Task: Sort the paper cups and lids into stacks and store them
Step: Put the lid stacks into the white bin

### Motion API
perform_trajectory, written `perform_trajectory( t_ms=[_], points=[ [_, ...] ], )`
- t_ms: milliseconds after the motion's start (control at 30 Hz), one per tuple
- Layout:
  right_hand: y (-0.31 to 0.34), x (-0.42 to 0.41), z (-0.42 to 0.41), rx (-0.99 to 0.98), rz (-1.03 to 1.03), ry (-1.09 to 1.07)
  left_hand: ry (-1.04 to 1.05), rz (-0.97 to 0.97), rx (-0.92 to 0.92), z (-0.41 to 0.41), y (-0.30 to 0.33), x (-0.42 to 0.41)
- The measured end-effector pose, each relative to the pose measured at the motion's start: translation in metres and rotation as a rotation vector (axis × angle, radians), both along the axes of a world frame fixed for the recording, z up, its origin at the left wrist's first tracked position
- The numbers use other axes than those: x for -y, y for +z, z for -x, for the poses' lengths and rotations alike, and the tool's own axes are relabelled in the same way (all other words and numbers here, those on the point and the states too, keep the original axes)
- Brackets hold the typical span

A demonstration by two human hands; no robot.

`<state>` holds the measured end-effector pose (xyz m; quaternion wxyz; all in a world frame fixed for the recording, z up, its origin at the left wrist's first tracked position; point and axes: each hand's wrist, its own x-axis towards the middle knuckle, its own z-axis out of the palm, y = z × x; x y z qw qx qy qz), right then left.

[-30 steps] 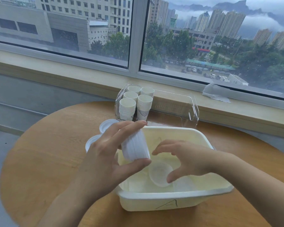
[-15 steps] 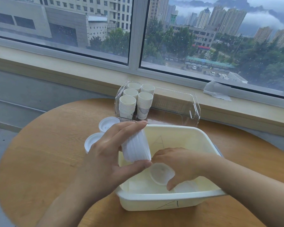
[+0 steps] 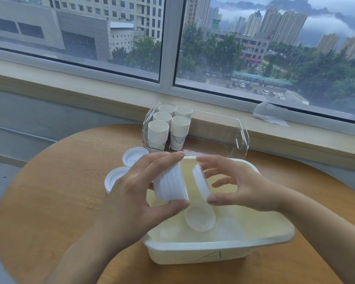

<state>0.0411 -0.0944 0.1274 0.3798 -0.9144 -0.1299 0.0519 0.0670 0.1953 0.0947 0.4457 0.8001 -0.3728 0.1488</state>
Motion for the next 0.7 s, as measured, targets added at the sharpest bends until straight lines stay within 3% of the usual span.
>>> perform_trajectory(
  t_ms=[67,200,700],
  points=[
    [0.005,-0.007,0.008,0.010,-0.160,0.010,-0.008,-0.002,0.000,0.001,0.001,0.004],
    [0.011,-0.019,0.018,0.039,-0.270,0.035,-0.042,-0.008,0.012,0.005,0.004,0.011],
    [0.015,-0.036,0.030,0.112,-0.281,0.056,-0.051,-0.011,0.057,0.017,0.007,0.022]
  ],
)
